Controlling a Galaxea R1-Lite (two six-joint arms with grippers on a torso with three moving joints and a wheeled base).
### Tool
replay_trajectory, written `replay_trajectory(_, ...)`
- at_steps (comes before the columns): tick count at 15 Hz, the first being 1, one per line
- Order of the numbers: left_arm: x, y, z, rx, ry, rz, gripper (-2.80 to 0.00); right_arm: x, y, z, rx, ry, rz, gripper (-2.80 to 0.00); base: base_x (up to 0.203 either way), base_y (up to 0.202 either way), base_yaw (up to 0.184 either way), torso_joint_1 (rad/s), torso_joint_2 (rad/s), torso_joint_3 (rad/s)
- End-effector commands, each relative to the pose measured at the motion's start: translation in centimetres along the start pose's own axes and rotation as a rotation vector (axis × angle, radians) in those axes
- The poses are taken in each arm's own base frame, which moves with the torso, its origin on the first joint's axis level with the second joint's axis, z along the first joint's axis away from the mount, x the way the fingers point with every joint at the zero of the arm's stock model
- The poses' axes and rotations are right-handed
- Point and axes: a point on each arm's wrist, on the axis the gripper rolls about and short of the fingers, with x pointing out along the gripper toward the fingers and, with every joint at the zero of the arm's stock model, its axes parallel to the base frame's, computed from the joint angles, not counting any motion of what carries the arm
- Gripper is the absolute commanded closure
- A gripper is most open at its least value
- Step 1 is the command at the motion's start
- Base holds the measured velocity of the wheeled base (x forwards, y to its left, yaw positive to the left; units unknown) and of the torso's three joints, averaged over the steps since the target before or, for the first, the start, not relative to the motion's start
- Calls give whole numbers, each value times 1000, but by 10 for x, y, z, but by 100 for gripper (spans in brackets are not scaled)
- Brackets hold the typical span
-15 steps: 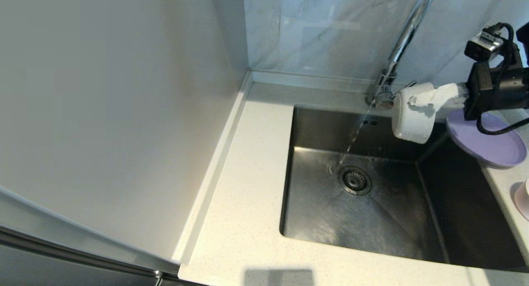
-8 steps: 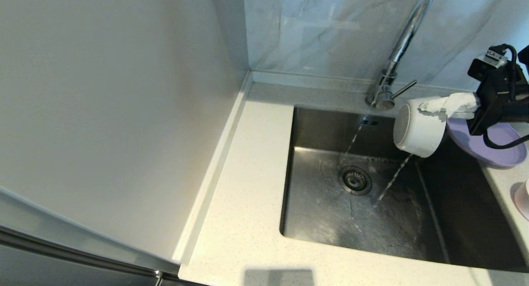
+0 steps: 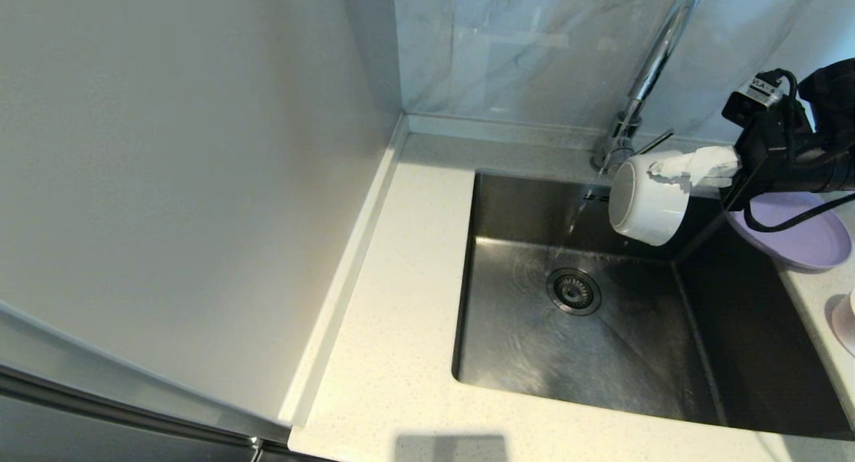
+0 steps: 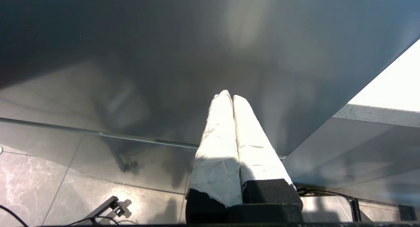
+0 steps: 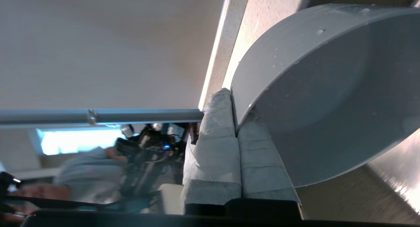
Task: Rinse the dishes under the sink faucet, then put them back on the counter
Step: Rinse the bowl
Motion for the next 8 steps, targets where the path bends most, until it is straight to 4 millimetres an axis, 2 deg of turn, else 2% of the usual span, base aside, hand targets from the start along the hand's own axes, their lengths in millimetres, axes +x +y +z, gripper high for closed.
replay_trajectory(1, 0, 0, 0, 0, 0, 0, 0, 10, -4, 7, -52, 5, 23, 0, 0, 0, 0, 0, 0, 0)
replay_trajectory(8, 0, 0, 0, 0, 0, 0, 0, 16, -17, 28, -114, -16, 23, 0, 0, 0, 0, 0, 0, 0)
